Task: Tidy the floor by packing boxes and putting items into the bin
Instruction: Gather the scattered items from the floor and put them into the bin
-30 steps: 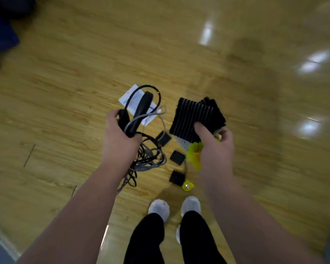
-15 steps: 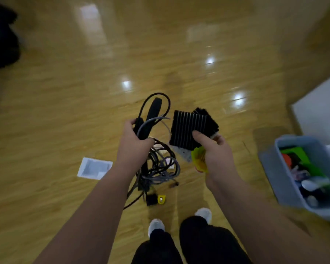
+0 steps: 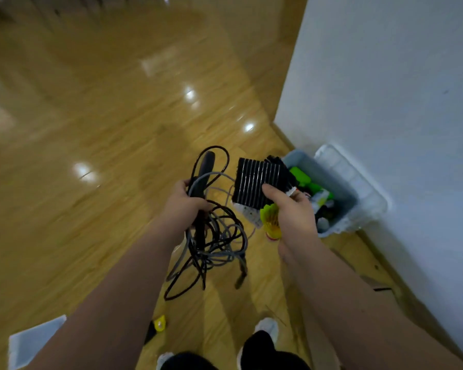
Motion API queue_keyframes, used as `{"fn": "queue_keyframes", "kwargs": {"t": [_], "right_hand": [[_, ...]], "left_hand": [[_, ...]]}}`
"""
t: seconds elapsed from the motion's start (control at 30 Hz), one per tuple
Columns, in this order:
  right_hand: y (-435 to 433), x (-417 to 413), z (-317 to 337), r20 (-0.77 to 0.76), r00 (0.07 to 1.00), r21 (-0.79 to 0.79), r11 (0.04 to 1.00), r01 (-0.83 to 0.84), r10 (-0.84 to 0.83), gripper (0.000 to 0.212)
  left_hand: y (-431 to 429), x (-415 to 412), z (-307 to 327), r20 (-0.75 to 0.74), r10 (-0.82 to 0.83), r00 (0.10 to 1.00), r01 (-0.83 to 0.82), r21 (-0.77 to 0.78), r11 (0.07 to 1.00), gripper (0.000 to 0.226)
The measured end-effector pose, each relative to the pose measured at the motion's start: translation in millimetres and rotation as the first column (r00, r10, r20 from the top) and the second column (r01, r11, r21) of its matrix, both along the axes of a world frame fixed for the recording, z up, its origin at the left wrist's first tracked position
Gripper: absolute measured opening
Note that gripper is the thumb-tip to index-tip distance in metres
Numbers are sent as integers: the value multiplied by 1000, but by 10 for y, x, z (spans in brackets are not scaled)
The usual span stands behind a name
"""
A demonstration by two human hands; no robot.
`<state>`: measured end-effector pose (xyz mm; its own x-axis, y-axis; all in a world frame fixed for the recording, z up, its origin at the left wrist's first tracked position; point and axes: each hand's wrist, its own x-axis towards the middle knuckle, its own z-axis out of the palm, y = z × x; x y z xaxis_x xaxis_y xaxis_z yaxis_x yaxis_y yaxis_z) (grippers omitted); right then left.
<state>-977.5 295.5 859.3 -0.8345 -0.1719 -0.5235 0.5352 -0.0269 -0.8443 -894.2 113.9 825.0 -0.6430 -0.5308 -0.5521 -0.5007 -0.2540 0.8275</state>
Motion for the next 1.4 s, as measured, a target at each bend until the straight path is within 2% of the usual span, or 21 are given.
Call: {"fn": "queue_keyframes", "kwargs": {"t": [0.07, 0.2, 0.33, 0.47, 0.57, 0.63, 0.7, 0.77, 0.9, 1.0, 1.1, 1.2, 1.3, 1.4], "right_hand": [[269, -332, -46, -9, 1000, 25, 999, 23, -22, 51], [711, -905, -152, 32, 993, 36, 993, 108, -109, 67], [1058, -1435, -287, 73, 975, 22, 978, 210, -211, 47], [1257, -2003, -454, 74, 948, 26, 951, 308, -309, 37], [1345, -2473, -596, 76, 917, 53, 920, 389, -393, 36], [1398, -2786, -695, 98, 890, 83, 895, 438, -445, 43], [1453, -3111, -820, 130, 855, 114, 864, 491, -503, 45], [1495, -3414, -985, 160, 818, 125, 833, 539, -553, 37], [1512, -3904, -1366, 188, 773, 172, 795, 582, -606, 35], [1551, -4217, -1756, 229, 723, 208, 758, 618, -652, 25], [1639, -4446, -2313, 249, 691, 254, 734, 630, -679, 29], [1716, -4604, -3001, 292, 668, 270, 729, 629, -684, 37], [1749, -4664, -3716, 332, 639, 284, 720, 634, -694, 41], [1766, -4705, -4467, 373, 605, 318, 709, 629, -704, 33]], "left_hand": [[267, -418, -56, -14, -40, 999, 40, 52, 998, 64], [746, -1160, -136, -43, -109, 993, 114, 111, 987, 71], [1056, -1837, -208, -59, -170, 984, 177, 149, 973, 76], [1263, -2524, -356, -66, -247, 967, 256, 217, 942, 63], [1345, -3098, -469, -43, -286, 957, 288, 223, 931, 44], [1384, -3493, -538, -24, -320, 947, 317, 234, 919, 38], [1415, -3907, -612, -5, -360, 933, 350, 247, 904, 38], [1446, -4320, -718, 27, -397, 918, 379, 245, 893, 42], [1498, -5084, -1040, 169, -415, 894, 380, 206, 902, 56], [1528, -5493, -1395, 271, -411, 870, 342, 268, 901, 50], [1577, -5770, -1875, 341, -415, 844, 291, 358, 887, 10], [1631, -5974, -2604, 376, -382, 844, 243, 368, 898, 16], [1668, -6091, -3362, 386, -372, 844, 193, 429, 883, 10], [1617, -6169, -4161, 407, -364, 837, 165, 448, 879, 10]]}}
